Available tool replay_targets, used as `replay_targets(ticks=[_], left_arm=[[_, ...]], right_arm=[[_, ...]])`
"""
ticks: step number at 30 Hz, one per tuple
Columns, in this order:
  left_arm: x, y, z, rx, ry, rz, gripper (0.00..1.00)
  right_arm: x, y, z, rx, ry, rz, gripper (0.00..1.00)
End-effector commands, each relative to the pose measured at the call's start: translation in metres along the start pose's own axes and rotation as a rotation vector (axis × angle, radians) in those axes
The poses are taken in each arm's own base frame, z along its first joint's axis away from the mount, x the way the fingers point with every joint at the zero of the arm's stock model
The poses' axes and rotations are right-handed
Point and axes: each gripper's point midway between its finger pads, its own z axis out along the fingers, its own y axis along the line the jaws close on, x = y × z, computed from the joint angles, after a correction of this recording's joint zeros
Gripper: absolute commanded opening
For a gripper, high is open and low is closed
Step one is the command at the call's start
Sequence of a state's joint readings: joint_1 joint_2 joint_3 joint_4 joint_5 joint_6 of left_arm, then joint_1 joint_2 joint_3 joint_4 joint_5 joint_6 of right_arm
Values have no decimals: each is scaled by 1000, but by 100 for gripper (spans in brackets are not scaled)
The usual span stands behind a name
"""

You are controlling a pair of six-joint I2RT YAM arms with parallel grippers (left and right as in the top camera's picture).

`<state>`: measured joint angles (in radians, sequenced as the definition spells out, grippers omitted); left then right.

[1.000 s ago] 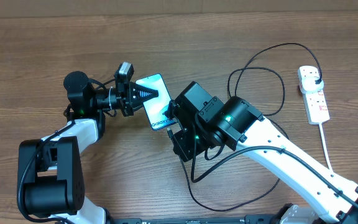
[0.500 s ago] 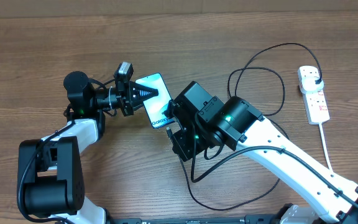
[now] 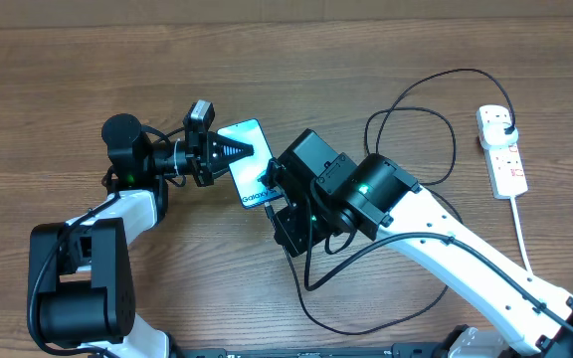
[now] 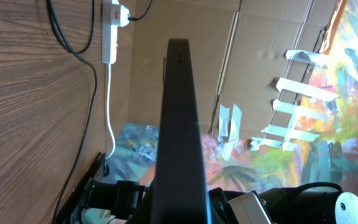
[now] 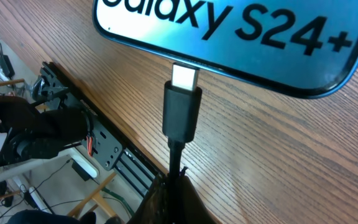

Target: Plug charger to phone and switch on socket

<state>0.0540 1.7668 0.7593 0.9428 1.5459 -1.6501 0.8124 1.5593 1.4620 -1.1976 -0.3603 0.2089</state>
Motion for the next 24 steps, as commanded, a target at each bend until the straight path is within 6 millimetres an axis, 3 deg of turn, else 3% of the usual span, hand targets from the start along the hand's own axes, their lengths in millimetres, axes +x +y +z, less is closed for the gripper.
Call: replay_targets(ticks=[1, 24], left_arm=[[4, -5, 1, -3, 36, 27, 4], [3, -6, 1, -3, 28, -31, 4]], right_arm=[[1, -1, 3, 1, 7, -5, 4], [4, -2, 3, 4, 18, 1, 4]])
